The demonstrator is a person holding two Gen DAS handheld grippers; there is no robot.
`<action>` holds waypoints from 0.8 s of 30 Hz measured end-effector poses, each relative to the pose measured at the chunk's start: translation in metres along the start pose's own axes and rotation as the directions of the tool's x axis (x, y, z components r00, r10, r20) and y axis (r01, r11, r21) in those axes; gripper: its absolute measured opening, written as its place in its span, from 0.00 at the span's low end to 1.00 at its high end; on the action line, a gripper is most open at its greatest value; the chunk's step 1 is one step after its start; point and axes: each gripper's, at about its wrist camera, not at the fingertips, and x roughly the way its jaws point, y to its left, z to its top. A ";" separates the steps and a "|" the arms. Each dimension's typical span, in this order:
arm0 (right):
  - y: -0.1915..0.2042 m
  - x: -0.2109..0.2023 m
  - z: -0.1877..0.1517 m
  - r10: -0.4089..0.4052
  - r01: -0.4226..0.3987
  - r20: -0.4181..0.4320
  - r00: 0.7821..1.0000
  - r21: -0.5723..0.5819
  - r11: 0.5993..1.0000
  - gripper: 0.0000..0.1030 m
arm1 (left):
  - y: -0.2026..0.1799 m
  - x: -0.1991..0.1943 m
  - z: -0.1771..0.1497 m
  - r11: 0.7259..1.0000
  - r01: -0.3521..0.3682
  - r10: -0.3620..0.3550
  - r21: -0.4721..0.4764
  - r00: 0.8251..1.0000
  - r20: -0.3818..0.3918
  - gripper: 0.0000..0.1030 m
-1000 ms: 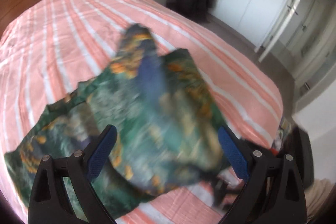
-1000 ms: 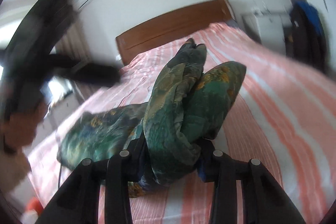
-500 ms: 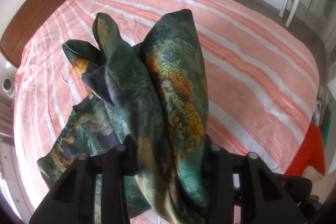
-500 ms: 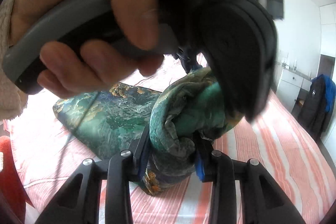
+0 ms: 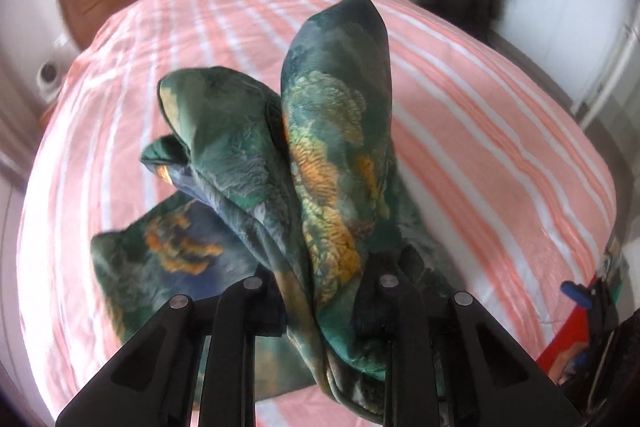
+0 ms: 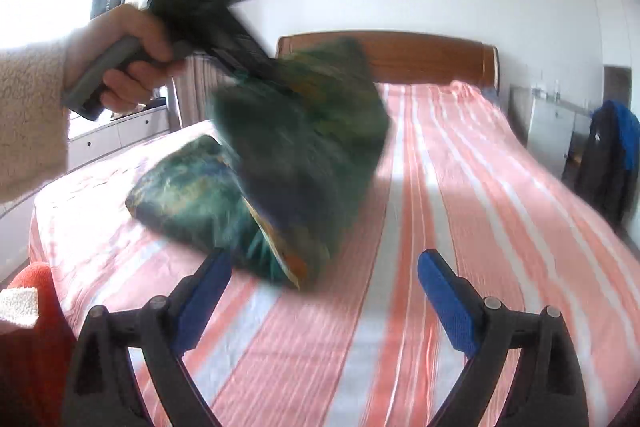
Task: Fold large clothes
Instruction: 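Grasp one end of the jacket bundle with both grippers and lift it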
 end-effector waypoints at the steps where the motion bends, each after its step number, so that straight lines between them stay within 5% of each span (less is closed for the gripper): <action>1: -0.001 0.001 -0.006 0.001 -0.001 -0.011 1.000 0.017 1.000 0.91 | 0.018 -0.001 -0.007 0.999 -0.010 0.010 -0.038 1.000 0.001 0.21; 5: -0.005 0.007 -0.016 0.007 -0.004 -0.066 0.998 0.048 0.999 0.91 | 0.090 -0.003 -0.039 0.978 -0.037 0.040 -0.205 0.999 0.009 0.20; 12: -0.001 0.013 -0.021 0.020 -0.017 -0.101 0.995 0.030 0.999 0.91 | 0.174 0.037 -0.100 0.900 -0.082 0.060 -0.427 0.996 -0.064 0.20; 19: 0.008 0.032 -0.031 0.058 -0.053 -0.182 0.982 0.030 0.998 0.91 | 0.195 0.076 -0.131 0.852 -0.020 -0.003 -0.524 0.999 -0.043 0.24; 24: -0.001 0.058 -0.010 0.191 -0.161 -0.224 0.956 0.148 0.976 0.91 | 0.218 0.081 -0.145 0.818 0.072 -0.071 -0.571 0.997 0.024 0.27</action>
